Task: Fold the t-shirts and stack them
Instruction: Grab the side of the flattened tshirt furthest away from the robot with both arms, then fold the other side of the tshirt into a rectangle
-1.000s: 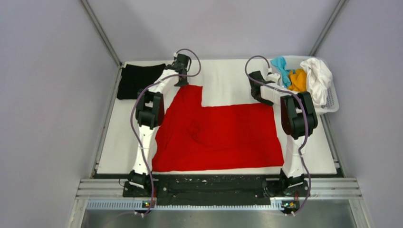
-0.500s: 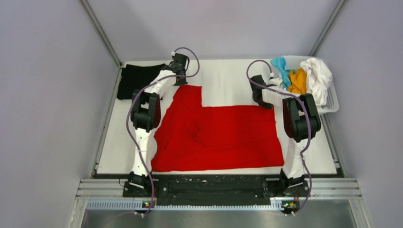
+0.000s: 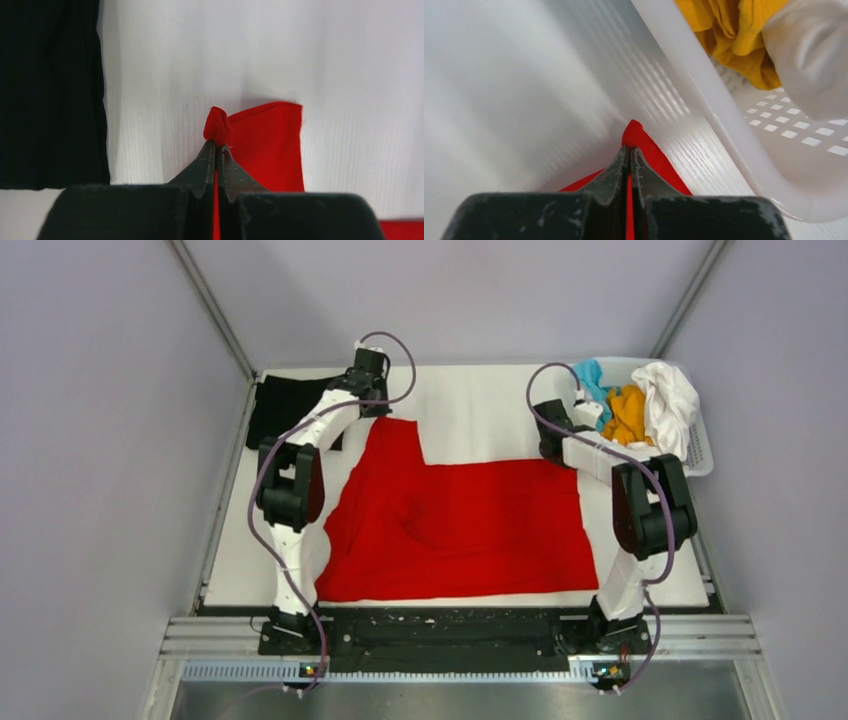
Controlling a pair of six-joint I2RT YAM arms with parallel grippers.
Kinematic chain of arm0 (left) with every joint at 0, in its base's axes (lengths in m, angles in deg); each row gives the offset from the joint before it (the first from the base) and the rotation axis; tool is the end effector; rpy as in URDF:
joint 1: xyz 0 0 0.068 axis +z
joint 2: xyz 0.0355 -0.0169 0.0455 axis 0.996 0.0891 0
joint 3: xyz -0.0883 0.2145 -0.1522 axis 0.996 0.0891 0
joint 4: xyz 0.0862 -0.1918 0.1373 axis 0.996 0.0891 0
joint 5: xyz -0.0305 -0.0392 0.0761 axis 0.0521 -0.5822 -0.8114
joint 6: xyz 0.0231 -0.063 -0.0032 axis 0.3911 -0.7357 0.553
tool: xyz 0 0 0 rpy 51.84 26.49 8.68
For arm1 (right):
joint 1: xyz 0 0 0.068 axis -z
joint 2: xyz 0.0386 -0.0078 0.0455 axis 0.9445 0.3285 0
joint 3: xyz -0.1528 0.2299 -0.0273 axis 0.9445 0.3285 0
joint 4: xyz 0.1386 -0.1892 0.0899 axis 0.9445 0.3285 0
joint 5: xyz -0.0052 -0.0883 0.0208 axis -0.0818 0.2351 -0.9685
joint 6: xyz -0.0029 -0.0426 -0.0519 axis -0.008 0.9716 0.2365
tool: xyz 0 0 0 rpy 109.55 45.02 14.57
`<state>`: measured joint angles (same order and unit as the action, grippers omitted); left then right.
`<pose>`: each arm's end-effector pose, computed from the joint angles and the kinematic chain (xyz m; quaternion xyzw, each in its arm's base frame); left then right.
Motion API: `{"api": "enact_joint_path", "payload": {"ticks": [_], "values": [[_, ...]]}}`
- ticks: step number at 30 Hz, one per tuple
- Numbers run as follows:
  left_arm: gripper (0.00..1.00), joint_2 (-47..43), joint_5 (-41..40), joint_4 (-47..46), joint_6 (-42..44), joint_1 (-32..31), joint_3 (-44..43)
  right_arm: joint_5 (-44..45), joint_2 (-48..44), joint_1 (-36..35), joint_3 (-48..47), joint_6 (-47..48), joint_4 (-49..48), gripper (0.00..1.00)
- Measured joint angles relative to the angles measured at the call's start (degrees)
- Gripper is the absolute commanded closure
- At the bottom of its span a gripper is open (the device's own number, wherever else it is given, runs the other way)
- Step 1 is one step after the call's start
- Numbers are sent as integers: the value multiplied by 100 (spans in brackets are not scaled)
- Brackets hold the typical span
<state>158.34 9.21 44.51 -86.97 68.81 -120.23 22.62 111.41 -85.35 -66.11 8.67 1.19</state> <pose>0.4806 -0.1292 0.2296 -0.0321 0.9266 -0.0264 0.3738 0.3665 0.0587 0.1761 0.2793 0.8677 -0.1945 0.3624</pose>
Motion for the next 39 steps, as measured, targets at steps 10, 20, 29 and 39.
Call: {"api": "enact_joint_path", "payload": {"ticks": [10, 20, 29, 39], "values": [[100, -1716, 380, -501, 72, -291, 2131, -372, -898, -144, 800, 306, -345, 100], [100, -3692, -9, -715, -4, -1123, 4030, -527, -2511, -413, 1711, 411, -129, 100], [100, -5222, -448, -603, -372, -1246, 4806, -640, -3427, -422, 2098, 623, 258, 100], [100, -6452, -654, 31, -1045, -1366, 4913, -590, -3766, -422, 2094, 802, 492, 100]]}}
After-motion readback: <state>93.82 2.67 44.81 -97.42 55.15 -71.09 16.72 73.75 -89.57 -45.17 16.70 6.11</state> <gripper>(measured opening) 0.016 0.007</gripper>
